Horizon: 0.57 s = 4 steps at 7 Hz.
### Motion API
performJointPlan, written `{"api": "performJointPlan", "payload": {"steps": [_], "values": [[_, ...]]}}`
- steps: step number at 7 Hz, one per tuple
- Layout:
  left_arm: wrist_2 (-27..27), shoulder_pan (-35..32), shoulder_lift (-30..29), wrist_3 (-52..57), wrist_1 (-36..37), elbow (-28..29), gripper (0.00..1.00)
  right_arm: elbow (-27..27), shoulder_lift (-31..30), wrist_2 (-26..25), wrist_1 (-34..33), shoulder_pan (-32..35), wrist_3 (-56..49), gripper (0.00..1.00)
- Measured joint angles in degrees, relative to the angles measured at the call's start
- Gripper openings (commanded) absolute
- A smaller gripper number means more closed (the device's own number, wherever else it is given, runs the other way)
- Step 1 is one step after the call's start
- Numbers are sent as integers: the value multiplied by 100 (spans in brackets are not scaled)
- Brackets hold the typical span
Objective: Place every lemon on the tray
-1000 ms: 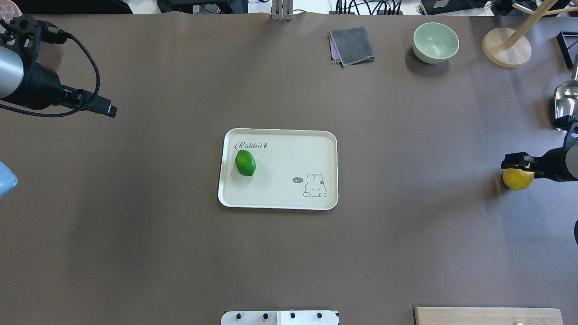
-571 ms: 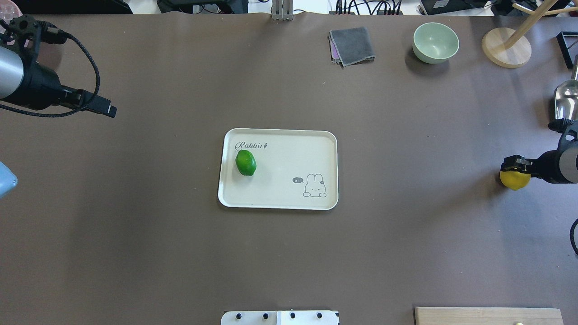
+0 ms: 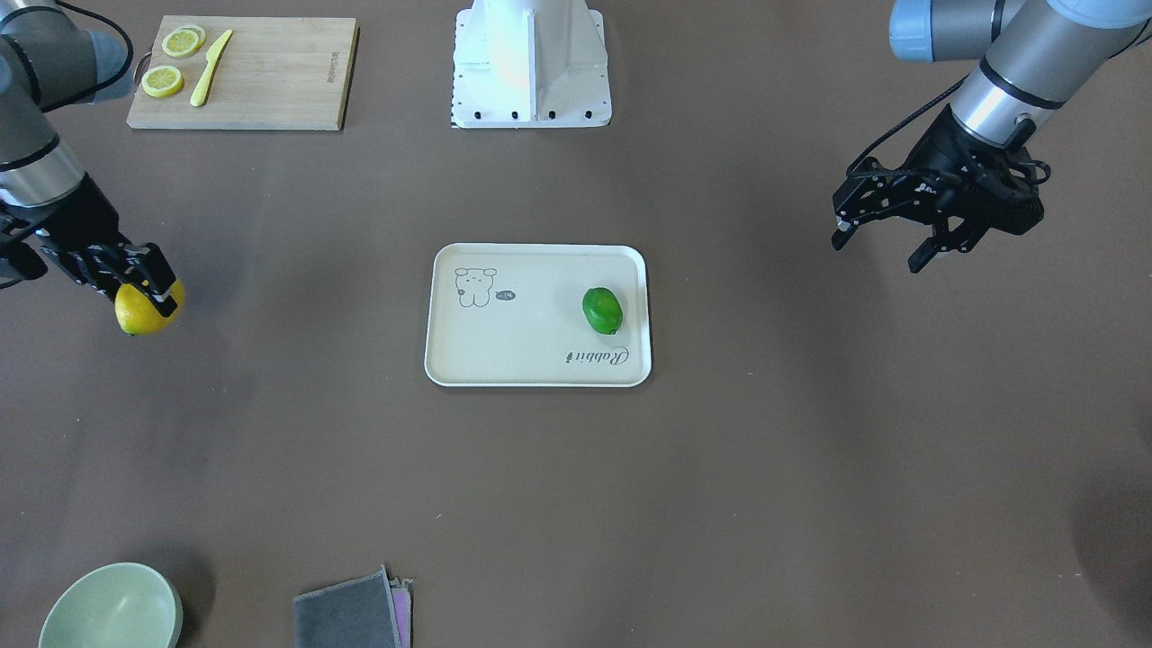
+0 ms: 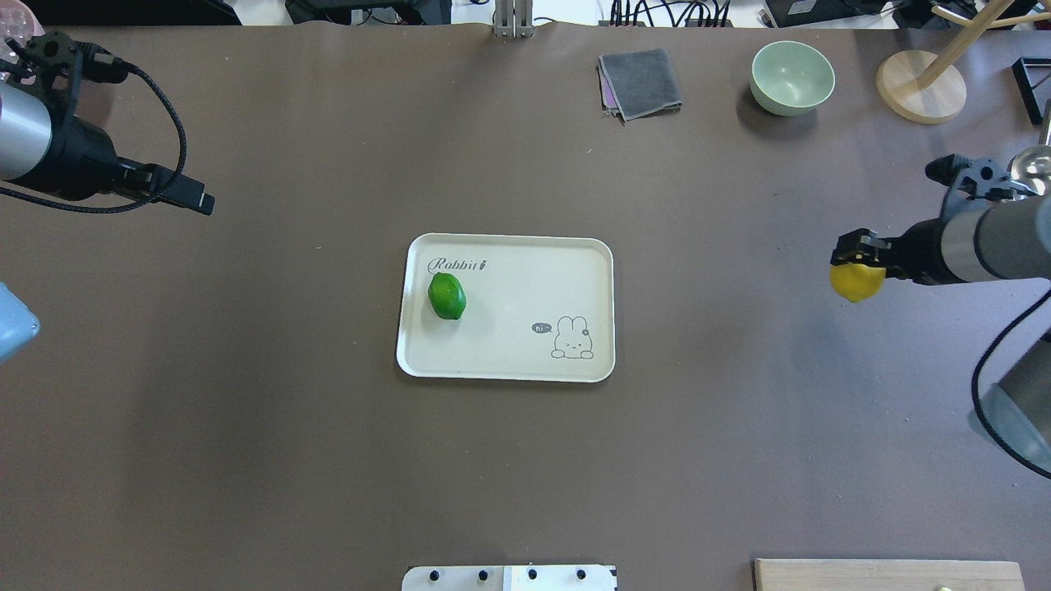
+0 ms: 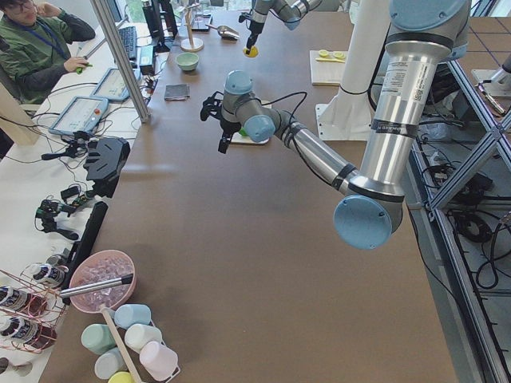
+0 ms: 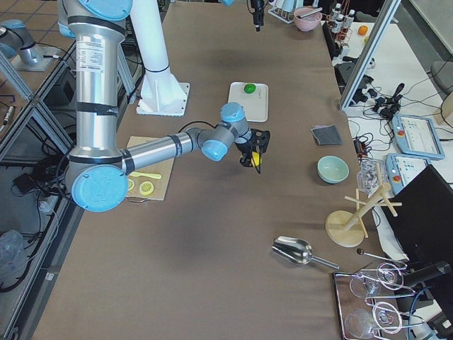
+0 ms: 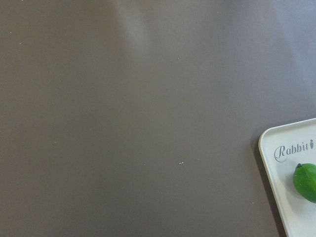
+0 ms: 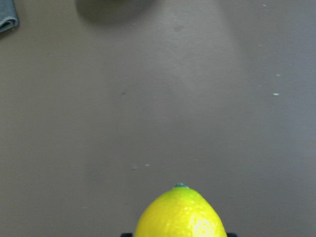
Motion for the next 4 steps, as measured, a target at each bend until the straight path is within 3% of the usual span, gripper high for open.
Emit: {"api": "performJointPlan", "payload": {"steps": [2, 4], "values": [[3, 3, -52, -16, -166, 184, 98, 27, 1380, -522, -1428, -725, 159, 0], [7, 3, -57, -59, -213, 224, 98, -257, 2446, -1231, -2148, -1523, 540, 0]]}}
